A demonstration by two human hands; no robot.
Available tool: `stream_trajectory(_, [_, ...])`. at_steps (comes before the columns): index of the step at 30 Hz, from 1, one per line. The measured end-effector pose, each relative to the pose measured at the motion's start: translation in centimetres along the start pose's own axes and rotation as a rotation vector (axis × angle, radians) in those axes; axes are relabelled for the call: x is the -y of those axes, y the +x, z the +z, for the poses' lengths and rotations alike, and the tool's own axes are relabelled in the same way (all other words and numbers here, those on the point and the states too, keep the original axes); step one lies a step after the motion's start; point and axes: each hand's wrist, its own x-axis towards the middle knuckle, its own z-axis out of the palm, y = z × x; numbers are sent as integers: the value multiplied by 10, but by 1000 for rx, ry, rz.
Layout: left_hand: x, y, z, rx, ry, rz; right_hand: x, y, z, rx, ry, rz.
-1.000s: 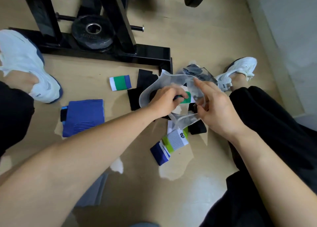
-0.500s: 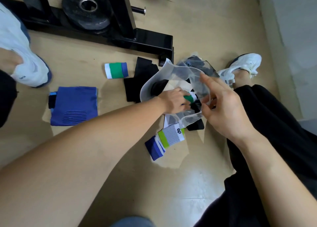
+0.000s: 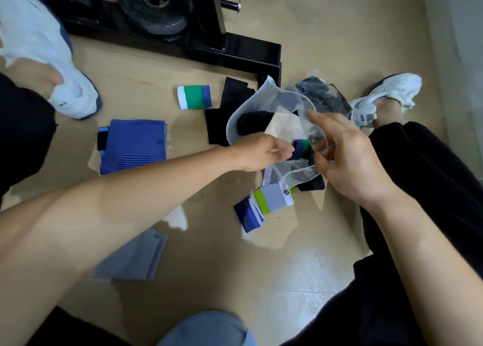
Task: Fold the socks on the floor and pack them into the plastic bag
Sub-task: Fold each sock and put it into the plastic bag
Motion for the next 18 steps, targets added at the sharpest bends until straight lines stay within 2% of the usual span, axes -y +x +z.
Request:
stream_trajectory(3, [3, -21, -8, -103, 19, 58, 3, -1, 0, 4, -27, -5])
stream_trajectory(6, [8, -45, -1, -338, 87, 229, 4, 0, 1, 29, -49, 1])
stream_trajectory(8, [17, -60, 13, -416, 181, 313, 4, 1, 2, 36, -49, 11])
stream_trajectory(11, [41, -70, 49, -323, 284, 289, 6, 1, 2, 42, -44, 6])
stream_trajectory(14, [69, -58, 81, -123, 356, 104, 5, 0, 3, 52, -29, -7])
stream_trajectory(16, [78, -50, 94, 21, 487, -29, 5, -2, 4, 60, -20, -7])
stream_trajectory(18, [81, -47, 103, 84, 638, -31, 4, -2, 4, 72, -22, -6])
